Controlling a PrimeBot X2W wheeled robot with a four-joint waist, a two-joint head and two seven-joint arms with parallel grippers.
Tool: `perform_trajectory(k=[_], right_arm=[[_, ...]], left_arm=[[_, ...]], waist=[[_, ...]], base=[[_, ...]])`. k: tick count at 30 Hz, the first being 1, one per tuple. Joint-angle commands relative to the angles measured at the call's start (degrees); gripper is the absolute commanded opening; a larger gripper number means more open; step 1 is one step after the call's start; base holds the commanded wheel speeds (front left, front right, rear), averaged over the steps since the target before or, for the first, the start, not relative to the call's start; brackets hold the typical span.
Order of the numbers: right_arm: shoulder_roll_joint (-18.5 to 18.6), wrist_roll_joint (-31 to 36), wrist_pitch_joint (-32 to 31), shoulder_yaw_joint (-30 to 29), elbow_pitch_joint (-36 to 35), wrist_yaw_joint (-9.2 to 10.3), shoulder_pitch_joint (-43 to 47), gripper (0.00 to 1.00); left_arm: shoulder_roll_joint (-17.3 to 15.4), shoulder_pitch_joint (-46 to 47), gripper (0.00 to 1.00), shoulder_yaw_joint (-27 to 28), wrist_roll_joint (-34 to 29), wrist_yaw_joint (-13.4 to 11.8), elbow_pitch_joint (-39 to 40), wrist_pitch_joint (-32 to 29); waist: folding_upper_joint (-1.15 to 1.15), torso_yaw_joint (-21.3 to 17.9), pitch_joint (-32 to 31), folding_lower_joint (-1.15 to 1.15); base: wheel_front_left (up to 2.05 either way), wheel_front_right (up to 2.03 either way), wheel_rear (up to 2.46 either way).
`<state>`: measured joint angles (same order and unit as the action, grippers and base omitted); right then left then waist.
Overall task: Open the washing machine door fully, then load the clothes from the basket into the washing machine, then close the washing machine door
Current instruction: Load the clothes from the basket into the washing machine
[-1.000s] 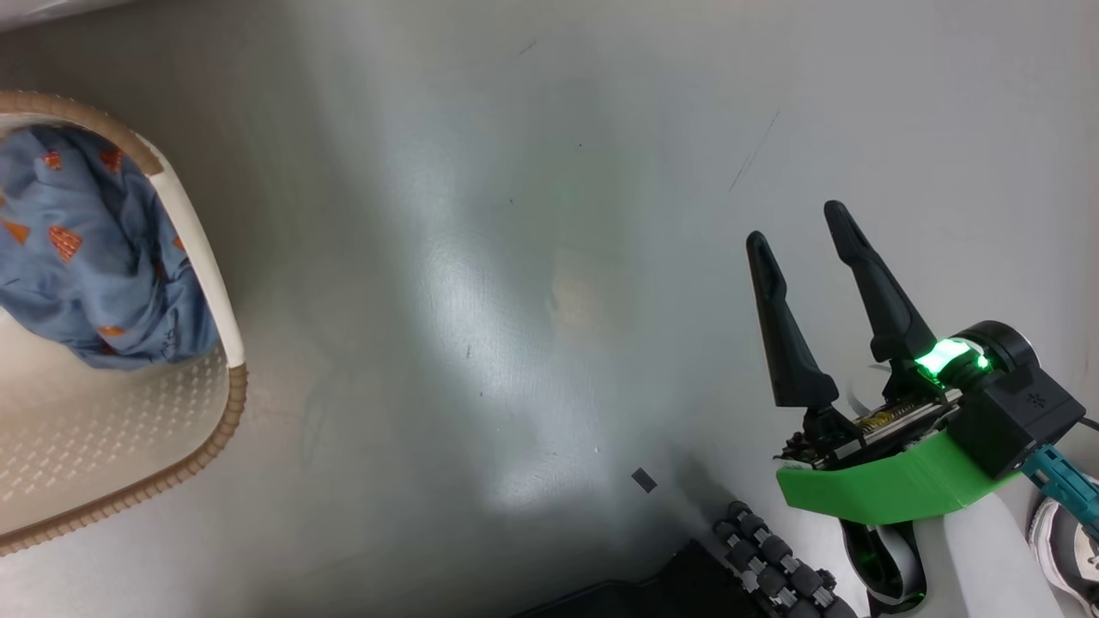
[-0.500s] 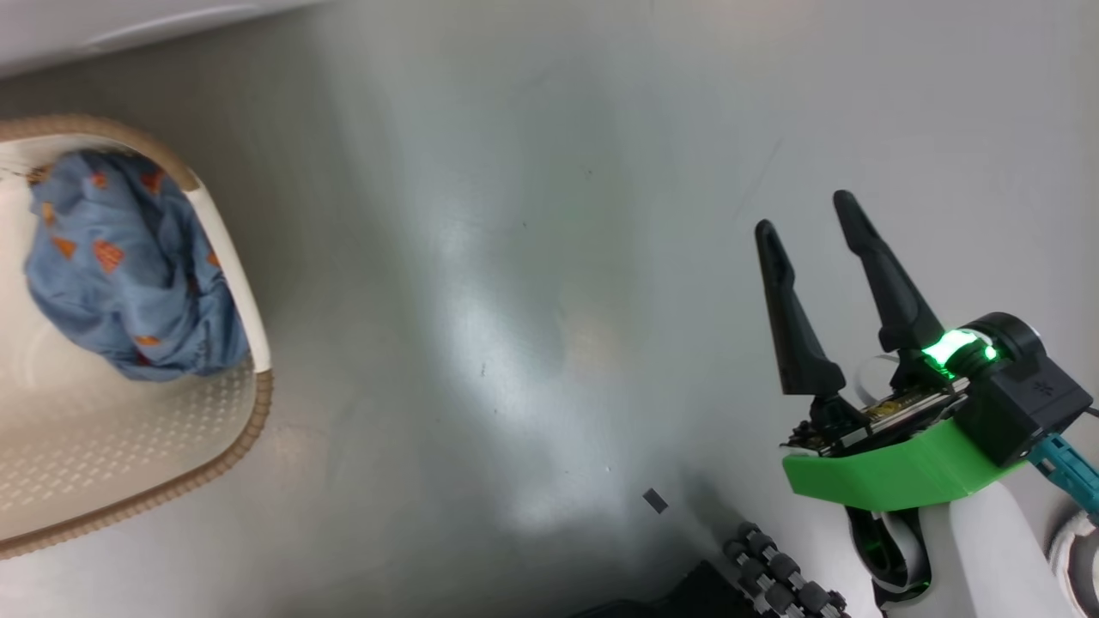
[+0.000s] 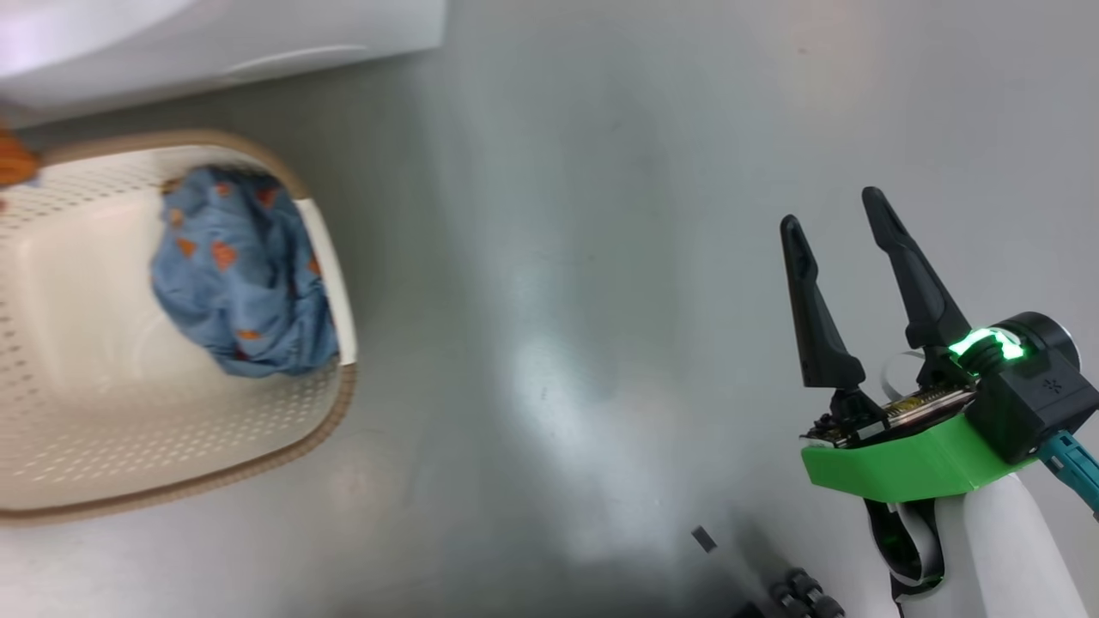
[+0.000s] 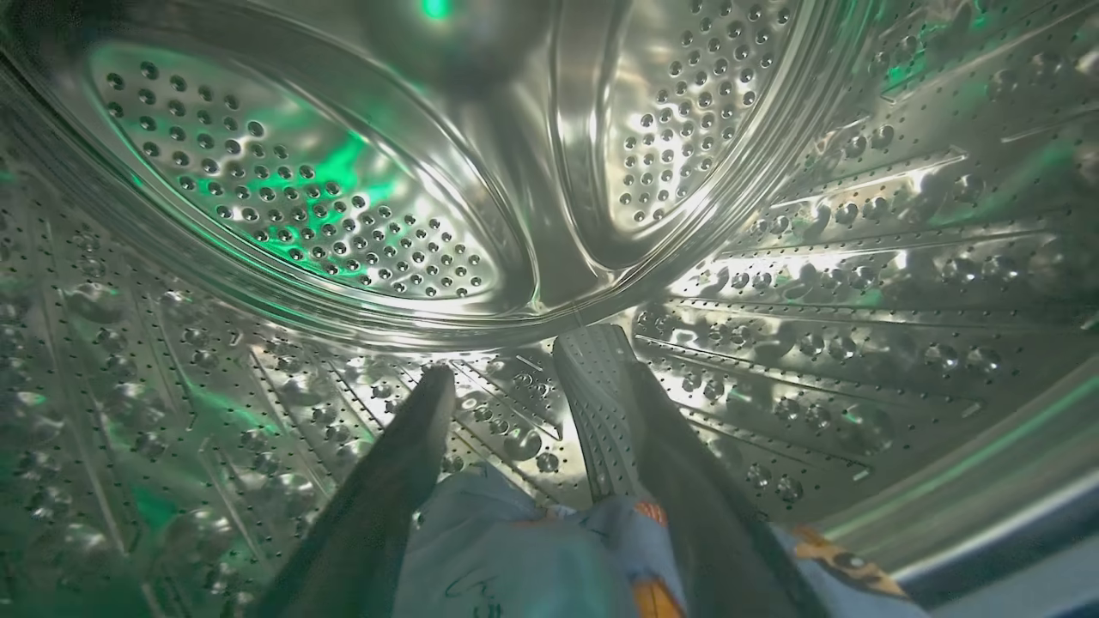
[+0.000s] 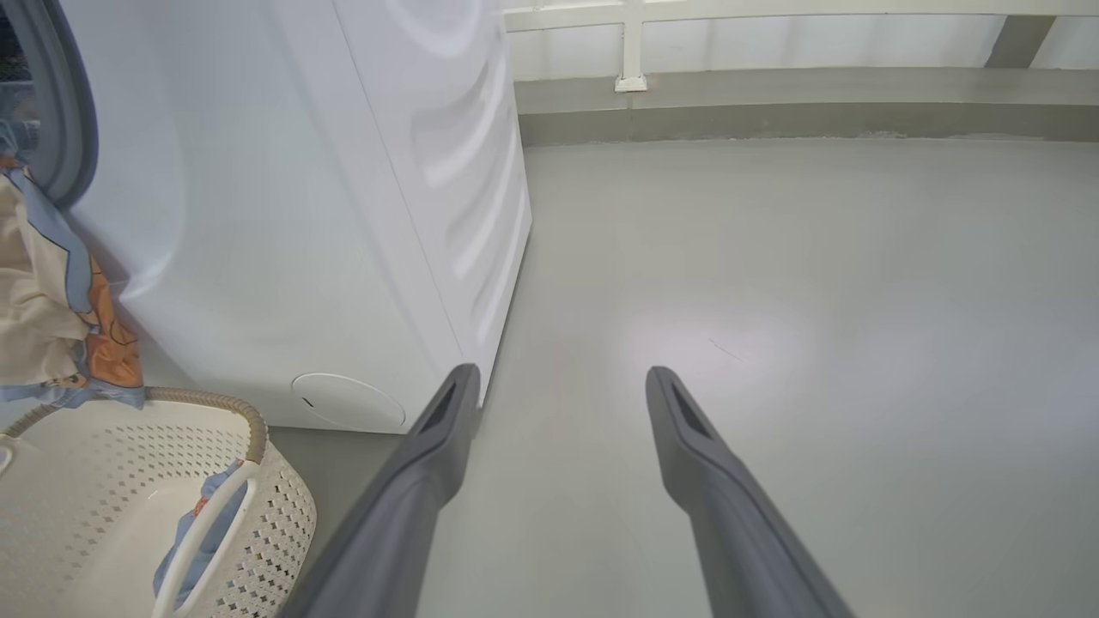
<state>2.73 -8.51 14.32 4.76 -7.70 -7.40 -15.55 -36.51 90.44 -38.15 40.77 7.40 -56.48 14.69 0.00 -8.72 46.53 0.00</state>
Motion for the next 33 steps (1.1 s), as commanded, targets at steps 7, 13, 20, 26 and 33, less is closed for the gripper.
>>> perform_trajectory(k=[7, 13, 20, 26, 33], right_arm=[[0.1, 2.5, 0.7, -0.2, -0.6, -0.09, 2.3, 1.0], [0.1, 3.3, 0.7, -1.2, -0.3, -0.09, 3.6, 1.0], [0.1, 4.1, 0.7, -2.3, -0.2, -0.09, 5.4, 1.0], [0.1, 4.5, 0.1, -2.5, -0.4, -0.09, 6.5, 1.0], [0.1, 4.9, -0.7, -2.3, -0.5, -0.09, 7.1, 1.0]], left_arm=[[-1.6, -9.8, 1.0, 2.1, 0.6, 0.1, 5.7, 0.3], [-1.6, -19.8, 1.0, 5.5, -0.6, -0.4, 12.2, 0.3], [-0.3, -35.4, 1.0, 11.9, -1.8, -3.4, 25.5, 0.3], [1.8, -50.0, 1.0, 17.7, -5.3, -7.8, 37.6, 0.3], [6.0, -62.4, 1.0, 22.2, -9.1, -11.0, 46.8, 0.3]], waist=[[0.0, 5.2, -5.3, 0.0], [0.0, 7.4, -8.4, 0.0], [0.0, 9.8, -11.1, 0.0], [0.0, 11.3, -13.4, 0.0], [0.0, 12.1, -15.1, 0.0]], base=[[0.0, 0.0, 0.0], [0.0, 0.0, 0.0], [0.0, 0.0, 0.0], [0.0, 0.0, 0.0], [0.0, 0.0, 0.0]])
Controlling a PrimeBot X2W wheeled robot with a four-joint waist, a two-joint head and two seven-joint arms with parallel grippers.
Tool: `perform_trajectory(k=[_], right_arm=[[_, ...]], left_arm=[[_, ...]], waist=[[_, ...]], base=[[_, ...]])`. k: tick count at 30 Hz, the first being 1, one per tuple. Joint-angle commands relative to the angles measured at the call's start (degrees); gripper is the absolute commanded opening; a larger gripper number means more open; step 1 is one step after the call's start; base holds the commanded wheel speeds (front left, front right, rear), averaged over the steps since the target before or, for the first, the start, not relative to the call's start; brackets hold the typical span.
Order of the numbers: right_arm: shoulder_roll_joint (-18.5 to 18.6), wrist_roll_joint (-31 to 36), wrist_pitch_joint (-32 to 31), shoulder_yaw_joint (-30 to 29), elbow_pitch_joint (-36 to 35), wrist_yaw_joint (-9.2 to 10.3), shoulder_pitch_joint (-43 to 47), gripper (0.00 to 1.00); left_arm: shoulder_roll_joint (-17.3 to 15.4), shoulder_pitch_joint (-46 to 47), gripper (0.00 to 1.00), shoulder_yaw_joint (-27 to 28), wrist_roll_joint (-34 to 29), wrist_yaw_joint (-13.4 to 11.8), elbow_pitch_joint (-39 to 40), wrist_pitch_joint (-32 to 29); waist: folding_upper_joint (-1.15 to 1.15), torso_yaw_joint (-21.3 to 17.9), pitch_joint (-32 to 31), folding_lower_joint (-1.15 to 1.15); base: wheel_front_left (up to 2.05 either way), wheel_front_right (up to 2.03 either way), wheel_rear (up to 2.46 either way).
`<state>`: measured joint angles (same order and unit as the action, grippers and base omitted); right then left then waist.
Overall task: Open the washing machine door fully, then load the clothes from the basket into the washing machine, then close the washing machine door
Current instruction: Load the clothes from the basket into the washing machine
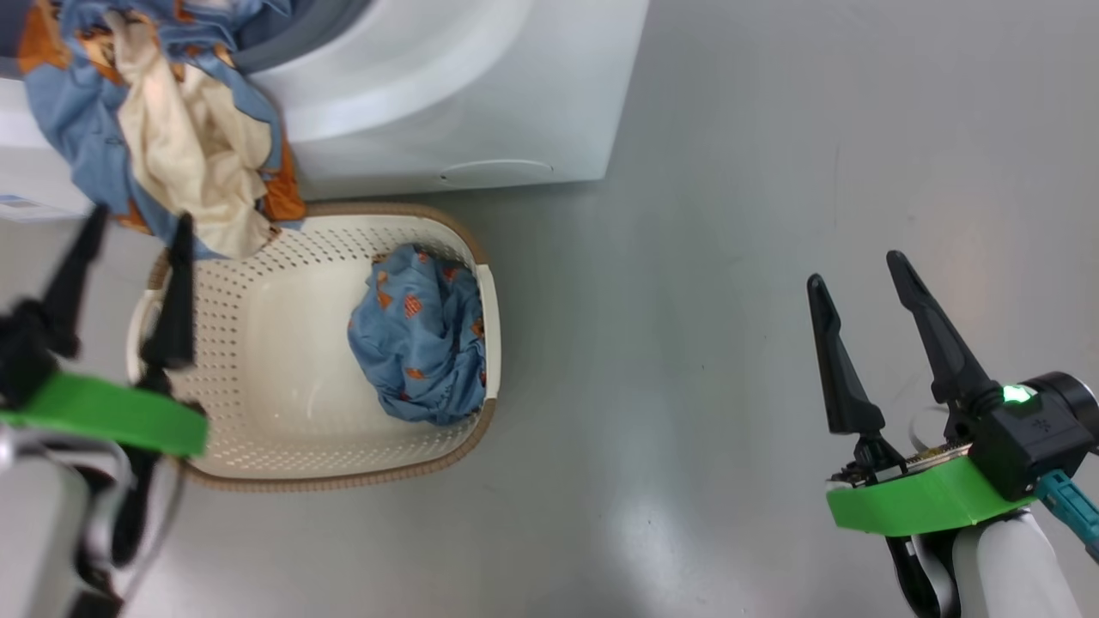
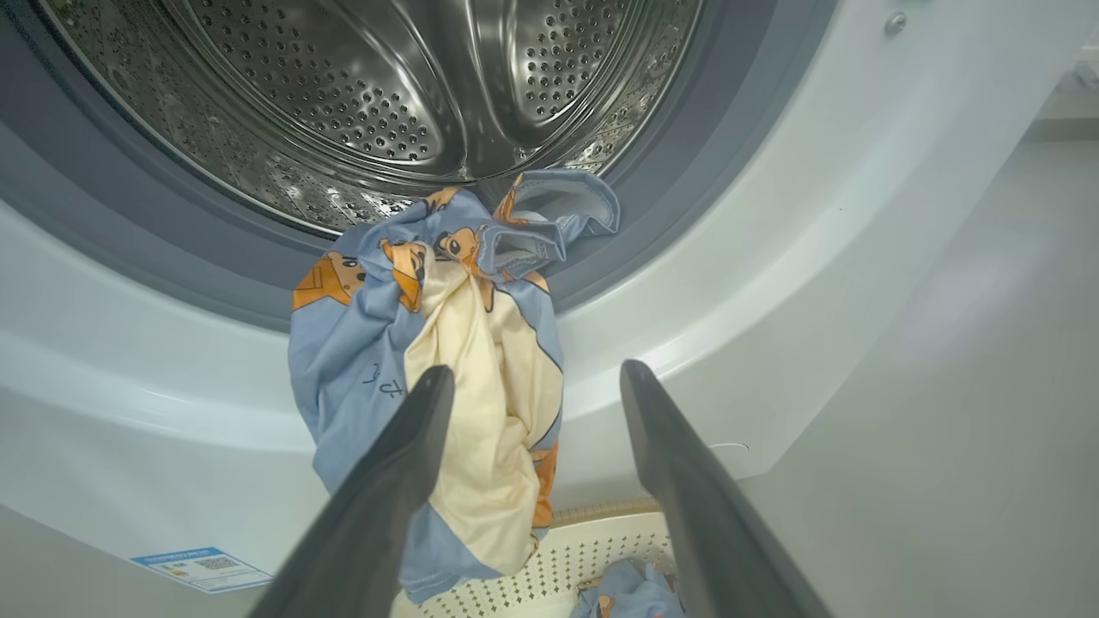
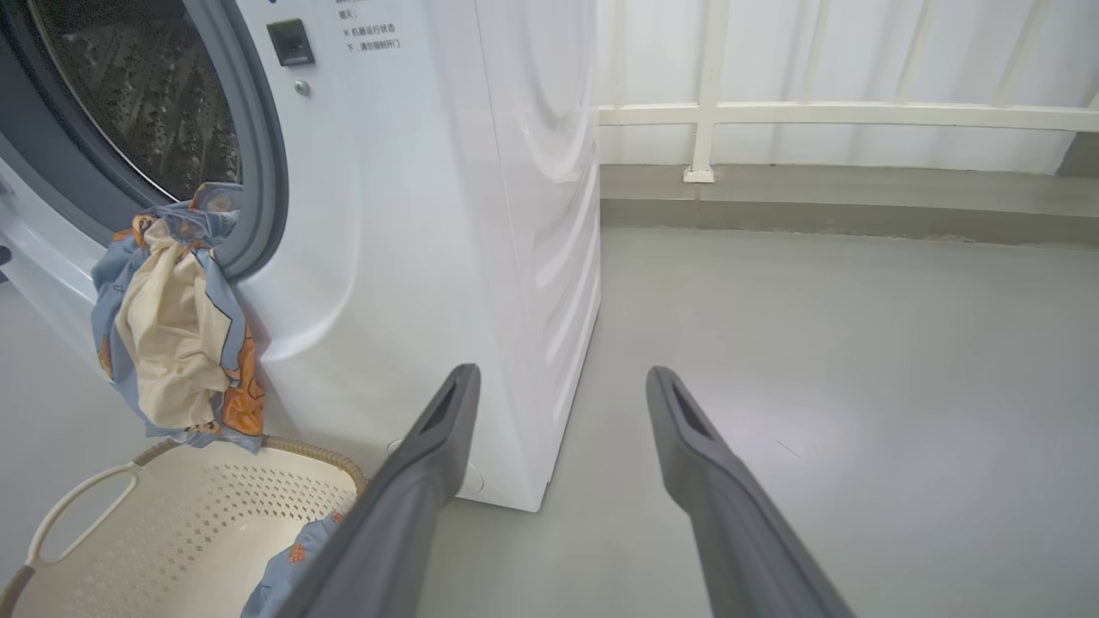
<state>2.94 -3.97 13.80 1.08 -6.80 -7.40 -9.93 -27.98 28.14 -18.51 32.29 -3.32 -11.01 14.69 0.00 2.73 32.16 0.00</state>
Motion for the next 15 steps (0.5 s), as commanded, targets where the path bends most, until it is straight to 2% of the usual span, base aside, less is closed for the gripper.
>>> perform_trajectory(k=[1, 4, 5, 15], right_arm=[[-0.1, 0.4, -0.3, 1.3, -1.5, -0.09, 1.6, 1.0], [-0.1, 0.4, -0.6, 1.1, -1.6, -0.09, 2.0, 1.0], [-0.1, 0.5, -0.7, 0.9, -1.6, -0.09, 2.3, 1.0], [-0.1, 0.7, -1.6, 0.4, -2.3, -0.09, 3.9, 1.0]], left_arm=[[-1.6, -1.8, 1.0, 3.3, -1.2, -0.5, 2.6, 0.3], [1.3, -6.4, 1.0, 4.4, -2.6, -0.2, 5.1, 0.3], [3.4, -8.8, 1.0, 5.3, -3.8, -0.4, 6.4, 0.3], [11.5, -15.2, 1.0, 12.0, -9.5, 0.6, 9.1, 0.3]], waist=[[0.0, 0.8, -1.1, 0.0], [0.0, 1.1, -1.9, 0.0], [0.0, 1.4, -2.5, 0.0], [0.0, 2.5, -4.9, 0.0]], base=[[0.0, 0.0, 0.0], [0.0, 0.0, 0.0], [0.0, 0.0, 0.0], [0.0, 0.0, 0.0]])
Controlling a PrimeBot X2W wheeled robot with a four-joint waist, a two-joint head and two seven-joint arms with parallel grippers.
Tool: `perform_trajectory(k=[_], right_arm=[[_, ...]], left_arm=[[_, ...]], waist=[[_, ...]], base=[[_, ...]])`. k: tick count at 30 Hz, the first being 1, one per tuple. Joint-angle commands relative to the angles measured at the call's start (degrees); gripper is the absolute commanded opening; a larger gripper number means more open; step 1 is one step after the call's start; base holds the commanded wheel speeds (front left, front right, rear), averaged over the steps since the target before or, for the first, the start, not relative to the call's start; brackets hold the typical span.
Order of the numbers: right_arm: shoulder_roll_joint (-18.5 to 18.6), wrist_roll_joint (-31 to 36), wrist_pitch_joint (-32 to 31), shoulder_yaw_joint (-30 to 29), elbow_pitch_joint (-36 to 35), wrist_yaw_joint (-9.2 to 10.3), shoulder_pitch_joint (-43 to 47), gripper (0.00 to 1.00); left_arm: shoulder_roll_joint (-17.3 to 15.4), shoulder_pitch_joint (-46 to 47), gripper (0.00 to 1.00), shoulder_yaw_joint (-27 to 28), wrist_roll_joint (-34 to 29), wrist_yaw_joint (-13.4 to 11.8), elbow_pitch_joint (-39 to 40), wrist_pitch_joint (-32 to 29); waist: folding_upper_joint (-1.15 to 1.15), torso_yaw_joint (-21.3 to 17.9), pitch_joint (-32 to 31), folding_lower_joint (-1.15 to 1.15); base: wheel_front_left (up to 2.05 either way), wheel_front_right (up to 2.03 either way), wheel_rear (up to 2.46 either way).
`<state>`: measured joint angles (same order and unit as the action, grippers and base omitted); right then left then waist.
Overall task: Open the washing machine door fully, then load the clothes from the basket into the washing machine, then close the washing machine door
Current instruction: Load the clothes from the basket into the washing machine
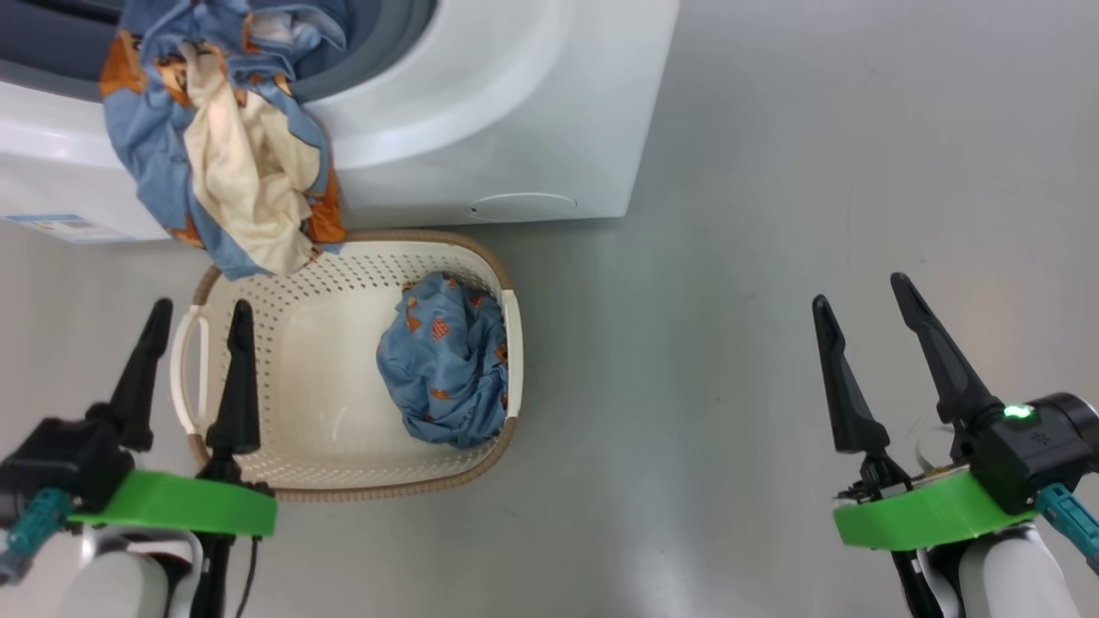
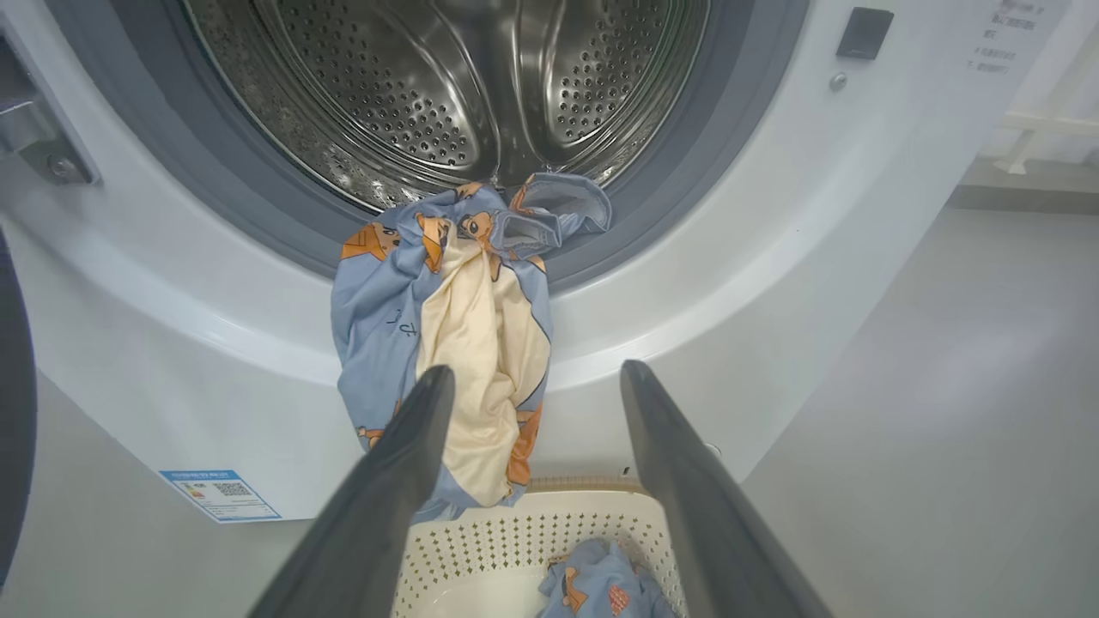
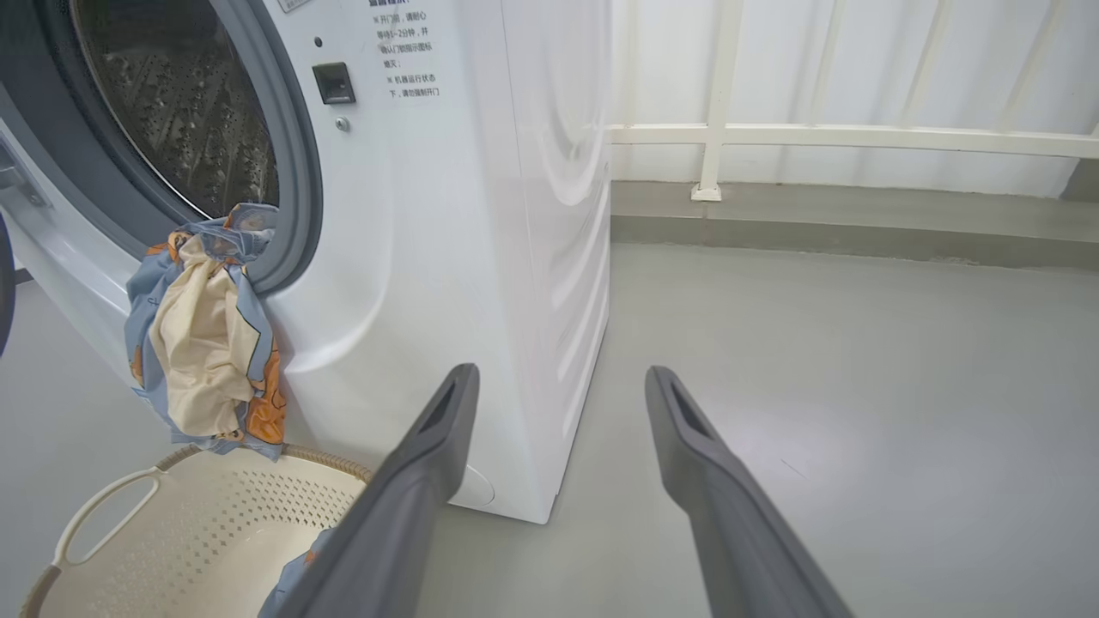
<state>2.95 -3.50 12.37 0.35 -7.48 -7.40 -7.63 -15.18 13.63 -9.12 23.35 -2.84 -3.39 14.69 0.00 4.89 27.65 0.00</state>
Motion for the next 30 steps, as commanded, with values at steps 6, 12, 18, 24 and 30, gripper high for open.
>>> perform_trajectory(k=[6, 12, 18, 24, 30], right_arm=[[-0.1, 0.5, -0.7, 1.1, -2.1, -0.09, 2.1, 1.0], [-0.1, 0.7, -1.1, 1.4, -2.5, -0.09, 2.3, 1.0], [-0.1, 0.9, -1.5, 1.4, -2.8, -0.09, 2.2, 1.0], [-0.1, 0.8, -1.5, 1.6, -2.9, -0.09, 2.1, 1.0], [-0.1, 0.7, -1.3, 1.7, -3.1, -0.09, 1.9, 1.0]], left_arm=[[2.9, -2.6, 1.0, 5.4, -3.0, 2.6, 1.3, 0.3], [6.3, -3.1, 1.0, 7.8, -5.0, 4.7, 0.5, 0.3], [8.6, -3.0, 1.0, 9.8, -6.9, 6.5, -0.2, 0.3], [9.3, -2.9, 1.0, 11.2, -8.1, 7.5, -1.0, 0.3], [9.9, -1.4, 1.0, 12.4, -9.2, 8.0, -3.1, 0.3]], waist=[[0.0, 1.1, -1.0, 0.0], [0.0, 1.5, -0.8, 0.0], [0.0, 1.3, -0.8, 0.0], [0.0, 0.9, -0.4, 0.0], [0.0, 0.2, 1.0, 0.0]], base=[[0.0, 0.0, 0.0], [0.0, 0.0, 0.0], [0.0, 0.0, 0.0], [0.0, 0.0, 0.0], [0.0, 0.0, 0.0]])
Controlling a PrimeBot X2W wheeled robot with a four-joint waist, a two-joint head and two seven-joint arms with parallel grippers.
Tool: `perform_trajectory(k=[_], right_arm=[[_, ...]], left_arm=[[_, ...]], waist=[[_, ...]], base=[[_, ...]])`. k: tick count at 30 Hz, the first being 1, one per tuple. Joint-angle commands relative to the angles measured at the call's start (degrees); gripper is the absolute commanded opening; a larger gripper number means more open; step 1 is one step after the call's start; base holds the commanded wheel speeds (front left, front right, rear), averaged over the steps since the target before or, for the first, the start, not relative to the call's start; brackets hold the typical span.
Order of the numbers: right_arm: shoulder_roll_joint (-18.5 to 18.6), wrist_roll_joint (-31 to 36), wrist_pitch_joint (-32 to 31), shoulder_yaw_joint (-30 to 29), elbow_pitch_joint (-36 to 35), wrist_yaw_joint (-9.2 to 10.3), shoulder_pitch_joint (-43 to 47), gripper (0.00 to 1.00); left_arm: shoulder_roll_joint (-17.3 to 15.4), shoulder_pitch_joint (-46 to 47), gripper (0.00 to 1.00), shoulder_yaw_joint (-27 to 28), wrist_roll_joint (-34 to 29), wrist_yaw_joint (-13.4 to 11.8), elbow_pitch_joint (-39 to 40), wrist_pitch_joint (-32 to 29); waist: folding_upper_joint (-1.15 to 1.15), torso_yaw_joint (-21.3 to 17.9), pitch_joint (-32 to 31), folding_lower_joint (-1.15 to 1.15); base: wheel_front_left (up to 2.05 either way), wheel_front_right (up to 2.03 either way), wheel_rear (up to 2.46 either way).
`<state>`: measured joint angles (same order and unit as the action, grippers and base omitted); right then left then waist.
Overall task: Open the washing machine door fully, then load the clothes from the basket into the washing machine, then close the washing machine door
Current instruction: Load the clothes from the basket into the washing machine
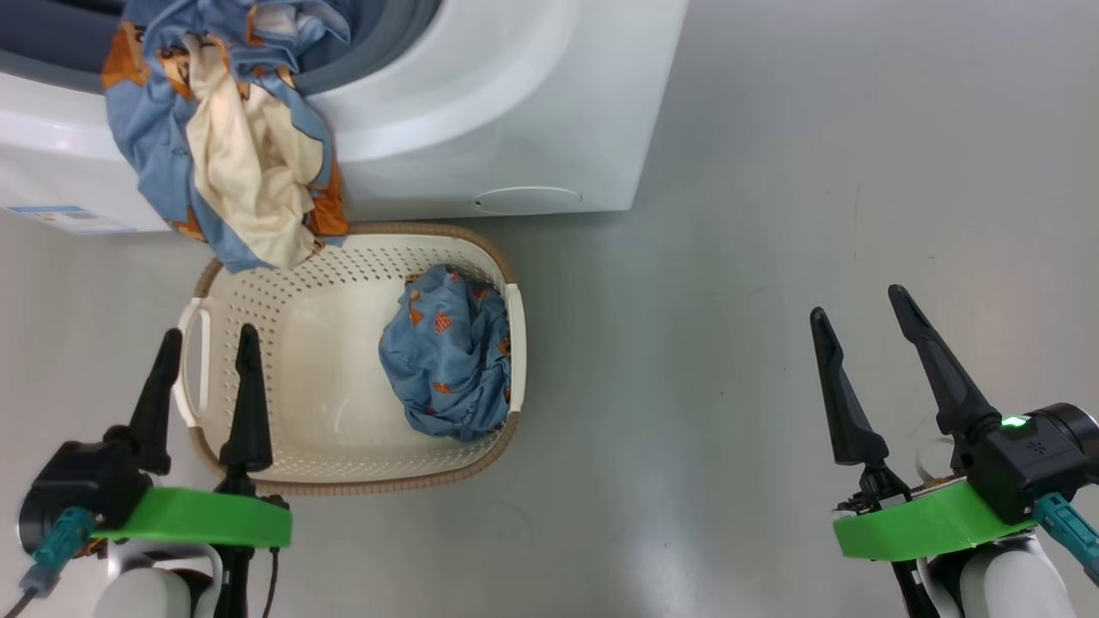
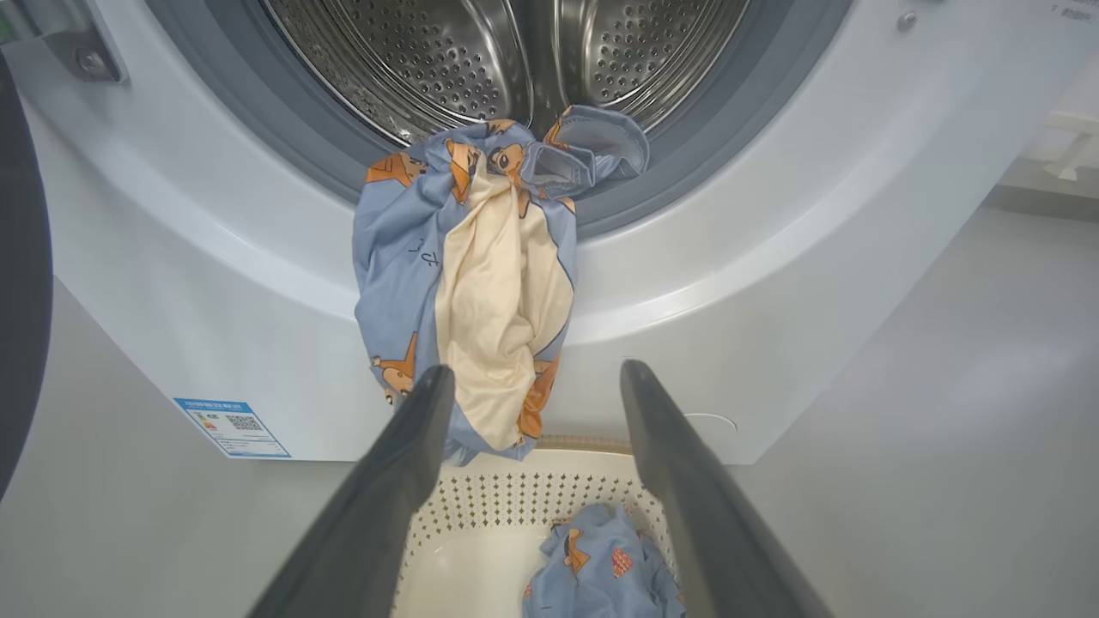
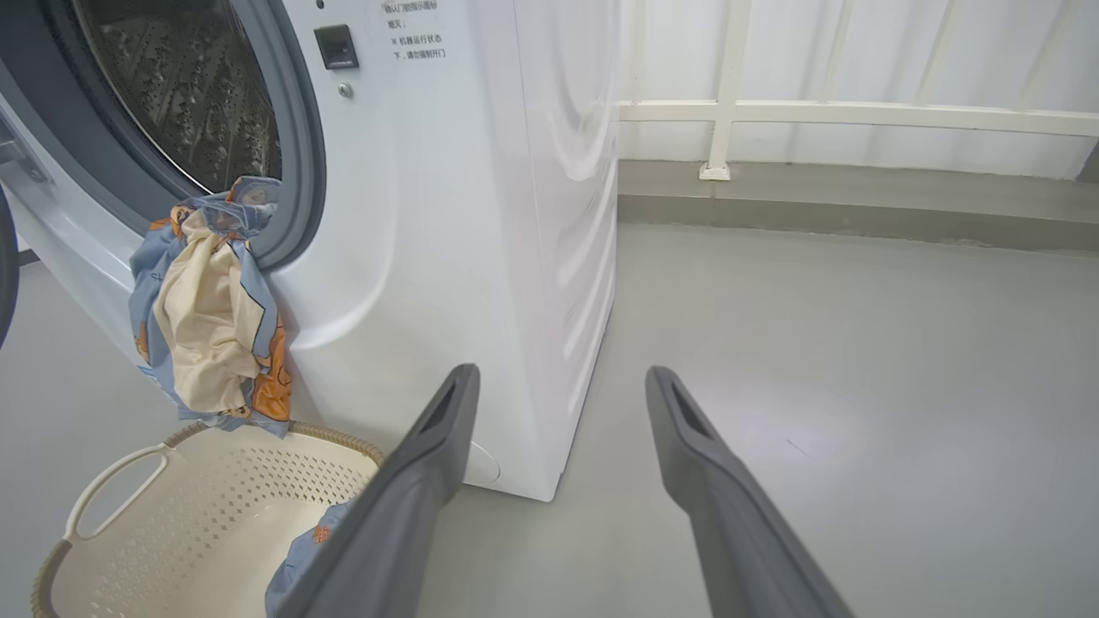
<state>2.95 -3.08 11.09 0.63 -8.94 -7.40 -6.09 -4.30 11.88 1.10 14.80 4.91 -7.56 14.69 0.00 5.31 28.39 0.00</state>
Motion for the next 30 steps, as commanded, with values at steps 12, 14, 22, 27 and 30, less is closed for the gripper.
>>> perform_trajectory(k=[12, 14, 22, 27, 30], right_arm=[[-0.1, 0.6, 0.1, 2.0, -1.9, -0.09, -0.6, 1.0], [-0.1, 0.8, 0.1, 2.2, -2.1, -0.09, -0.8, 1.0], [-0.1, 1.3, 0.1, 2.2, -3.0, -0.09, -1.0, 1.0], [-0.1, 1.1, 0.3, 2.3, -3.3, -0.09, -1.2, 1.0], [-0.1, 0.9, 0.5, 2.5, -3.3, -0.09, -1.2, 1.0]], left_arm=[[-2.6, 10.6, 1.0, 3.8, 1.4, 1.3, -11.0, 0.0], [-3.7, 13.3, 1.0, 3.6, 1.2, 1.4, -13.5, 0.0], [-7.0, 24.2, 1.0, 3.6, 0.5, 0.3, -24.7, -0.6], [-8.6, 29.8, 1.0, 3.8, 0.2, -0.5, -32.1, -0.4], [-9.6, 32.8, 1.0, 3.6, 0.1, -0.6, -36.2, -0.4]], waist=[[0.0, -2.7, 3.9, 0.0], [0.0, -3.2, 4.8, 0.0], [0.0, -5.0, 7.7, 0.0], [0.0, -6.2, 8.6, 0.0], [0.0, -6.9, 9.2, 0.0]], base=[[0.0, 0.0, 0.0], [0.0, 0.0, 0.0], [0.0, 0.0, 0.0], [0.0, 0.0, 0.0], [0.0, 0.0, 0.0]])
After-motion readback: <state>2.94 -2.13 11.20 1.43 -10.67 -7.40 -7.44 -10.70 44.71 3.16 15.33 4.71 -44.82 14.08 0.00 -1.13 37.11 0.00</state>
